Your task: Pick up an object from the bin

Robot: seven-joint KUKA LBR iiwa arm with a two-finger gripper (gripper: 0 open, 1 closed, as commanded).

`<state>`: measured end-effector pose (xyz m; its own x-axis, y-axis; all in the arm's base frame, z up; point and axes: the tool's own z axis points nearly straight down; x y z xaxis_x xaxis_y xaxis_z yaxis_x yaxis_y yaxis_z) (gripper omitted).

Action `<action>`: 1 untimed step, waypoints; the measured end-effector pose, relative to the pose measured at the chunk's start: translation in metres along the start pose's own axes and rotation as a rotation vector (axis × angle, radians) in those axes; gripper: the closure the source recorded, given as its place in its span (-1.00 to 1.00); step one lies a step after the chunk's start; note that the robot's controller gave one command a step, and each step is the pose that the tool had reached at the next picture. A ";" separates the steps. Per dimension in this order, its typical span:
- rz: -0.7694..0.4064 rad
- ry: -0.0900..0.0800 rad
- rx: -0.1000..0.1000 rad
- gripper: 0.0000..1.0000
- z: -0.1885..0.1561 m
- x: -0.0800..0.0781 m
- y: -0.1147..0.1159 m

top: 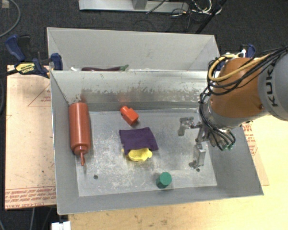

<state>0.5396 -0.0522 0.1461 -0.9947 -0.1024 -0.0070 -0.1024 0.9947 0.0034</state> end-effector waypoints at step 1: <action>-0.032 0.014 0.002 -1.00 0.022 -0.004 0.025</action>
Offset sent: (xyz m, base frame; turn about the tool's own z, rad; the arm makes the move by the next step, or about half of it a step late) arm 0.1061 0.0989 -0.0256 -0.1024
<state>0.5410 -0.0273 0.1237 -0.9909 -0.1342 0.0072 -0.1342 0.9909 0.0012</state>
